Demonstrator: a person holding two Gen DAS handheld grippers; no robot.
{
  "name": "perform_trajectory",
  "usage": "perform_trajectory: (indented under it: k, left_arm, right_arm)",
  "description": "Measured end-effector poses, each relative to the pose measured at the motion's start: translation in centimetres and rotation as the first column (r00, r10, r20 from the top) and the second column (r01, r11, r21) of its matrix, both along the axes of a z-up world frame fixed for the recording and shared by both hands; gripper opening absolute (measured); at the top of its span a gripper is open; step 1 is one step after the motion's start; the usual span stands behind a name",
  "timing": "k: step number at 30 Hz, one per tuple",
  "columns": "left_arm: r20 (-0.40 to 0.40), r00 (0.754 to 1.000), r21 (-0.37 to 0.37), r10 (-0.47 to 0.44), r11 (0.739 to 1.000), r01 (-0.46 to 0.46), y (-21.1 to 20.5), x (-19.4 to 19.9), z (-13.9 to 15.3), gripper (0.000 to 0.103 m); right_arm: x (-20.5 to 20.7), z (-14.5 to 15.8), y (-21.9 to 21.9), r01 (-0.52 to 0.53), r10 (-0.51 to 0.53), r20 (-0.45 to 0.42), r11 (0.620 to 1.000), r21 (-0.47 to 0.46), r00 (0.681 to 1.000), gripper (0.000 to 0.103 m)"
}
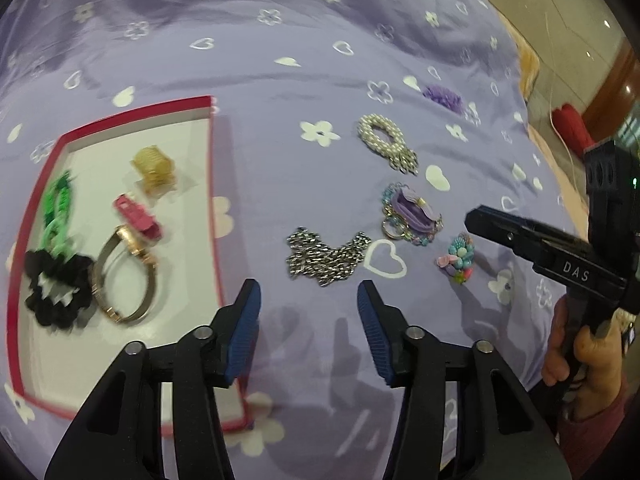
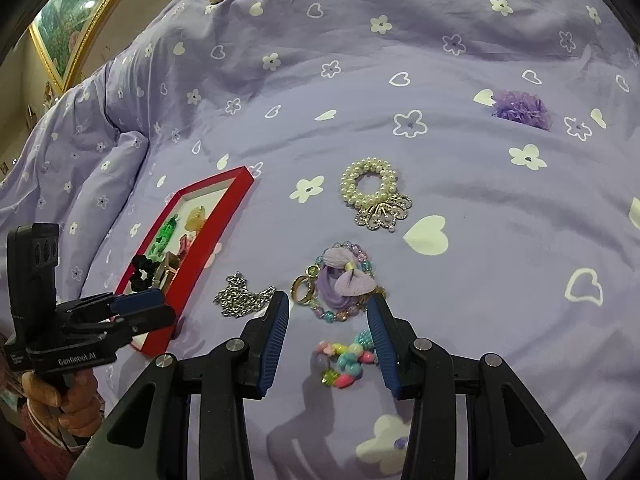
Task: Organize jewelry
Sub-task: 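Move both open tools to the remaining jewelry beside the tray, then grasp the silver chain with the left tool while the right tool grasps the purple bow bracelet, then carry the silver chain in the left tool and bow bracelet in the right tool into the tray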
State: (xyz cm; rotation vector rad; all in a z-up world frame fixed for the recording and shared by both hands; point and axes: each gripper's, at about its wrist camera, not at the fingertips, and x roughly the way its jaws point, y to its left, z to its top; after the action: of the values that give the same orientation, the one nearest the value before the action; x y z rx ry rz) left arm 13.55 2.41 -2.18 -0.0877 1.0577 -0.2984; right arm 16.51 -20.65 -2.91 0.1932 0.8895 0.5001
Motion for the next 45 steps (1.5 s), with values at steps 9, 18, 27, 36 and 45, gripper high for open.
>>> perform_trajectory:
  k: [9, 18, 27, 36, 45]
  left_arm:
    - [-0.028, 0.998, 0.066, -0.049, 0.997, 0.05, -2.1, 2.5, -1.5, 0.056]
    - [-0.036, 0.996, 0.145, -0.083, 0.986, 0.088, -4.2, 4.4, -3.5, 0.058]
    - [-0.006, 0.997, 0.129, -0.075, 0.989, 0.075, -2.8, 4.9, -3.2, 0.012]
    - [0.032, 0.998, 0.045, -0.059, 0.997, 0.058, -1.5, 3.4, -1.8, 0.012]
    - [0.083, 0.996, -0.007, -0.031, 0.999, 0.032, -0.8, 1.6, 0.9, 0.012]
  right_arm:
    - [1.9, -1.2, 0.6, -0.03, 0.029, -0.018, 0.999, -0.044, 0.999, 0.043]
    - [3.6, -2.9, 2.4, -0.077, 0.073, -0.029, 0.988, -0.137, 0.997, 0.038]
    - [3.7, -2.9, 1.6, -0.056, 0.054, -0.025, 0.993, -0.103, 0.998, 0.014]
    - [2.6, -1.4, 0.5, -0.027, 0.027, -0.008, 0.999, -0.027, 1.0, 0.014]
    - [1.3, 0.1, 0.7, -0.032, 0.031, 0.012, 0.999, 0.014, 0.999, 0.014]
